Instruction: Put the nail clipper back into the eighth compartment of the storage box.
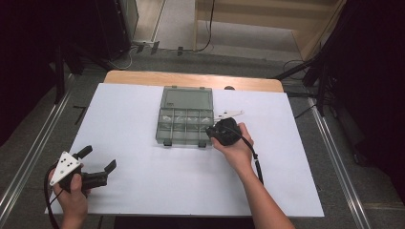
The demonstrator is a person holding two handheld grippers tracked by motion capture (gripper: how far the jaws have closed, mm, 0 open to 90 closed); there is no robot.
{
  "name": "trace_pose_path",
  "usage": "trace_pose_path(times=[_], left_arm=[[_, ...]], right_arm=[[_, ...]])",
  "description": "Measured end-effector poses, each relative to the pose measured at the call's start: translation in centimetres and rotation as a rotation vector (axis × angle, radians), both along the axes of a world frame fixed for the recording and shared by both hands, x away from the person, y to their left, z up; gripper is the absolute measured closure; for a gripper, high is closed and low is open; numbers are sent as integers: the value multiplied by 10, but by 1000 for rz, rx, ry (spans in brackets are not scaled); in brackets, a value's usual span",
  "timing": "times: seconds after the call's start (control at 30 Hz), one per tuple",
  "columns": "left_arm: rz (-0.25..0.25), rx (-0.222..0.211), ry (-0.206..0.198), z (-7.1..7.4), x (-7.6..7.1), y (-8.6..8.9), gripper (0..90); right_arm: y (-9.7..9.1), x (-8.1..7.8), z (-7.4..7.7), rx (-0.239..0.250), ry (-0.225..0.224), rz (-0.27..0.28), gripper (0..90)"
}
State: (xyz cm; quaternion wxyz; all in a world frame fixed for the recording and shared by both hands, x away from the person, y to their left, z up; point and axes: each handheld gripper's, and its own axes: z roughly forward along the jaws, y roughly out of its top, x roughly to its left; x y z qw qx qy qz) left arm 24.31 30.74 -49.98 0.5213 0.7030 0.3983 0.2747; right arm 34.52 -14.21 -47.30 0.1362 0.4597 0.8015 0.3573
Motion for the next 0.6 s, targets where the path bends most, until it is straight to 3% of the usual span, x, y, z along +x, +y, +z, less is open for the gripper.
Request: trace_pose_path(times=[0.1, 0.23, 0.37, 0.4, 0.43, 0.5, 0.6], left_arm=[[1, 0, 0, 0, 0, 0, 0], [0, 0, 0, 0, 0, 0, 0], [1, 0, 0, 0, 0, 0, 0], [1, 0, 0, 0, 0, 0, 0], [0, 0, 0, 0, 0, 0, 0], [1, 1, 0, 0, 0, 0, 0], [0, 0, 0, 0, 0, 0, 0]], right_arm=[[-1, -1, -1, 23, 7, 11, 793], [-7, -5, 4, 102, -7, 2, 456], [-12, -9, 7, 137, -35, -17, 243], [-12, -9, 7, 137, -35, -17, 243], [-14, -11, 7, 143, -38, -29, 115], [-19, -14, 7, 166, -49, -31, 0], [-26, -20, 7, 192, -73, -28, 0]])
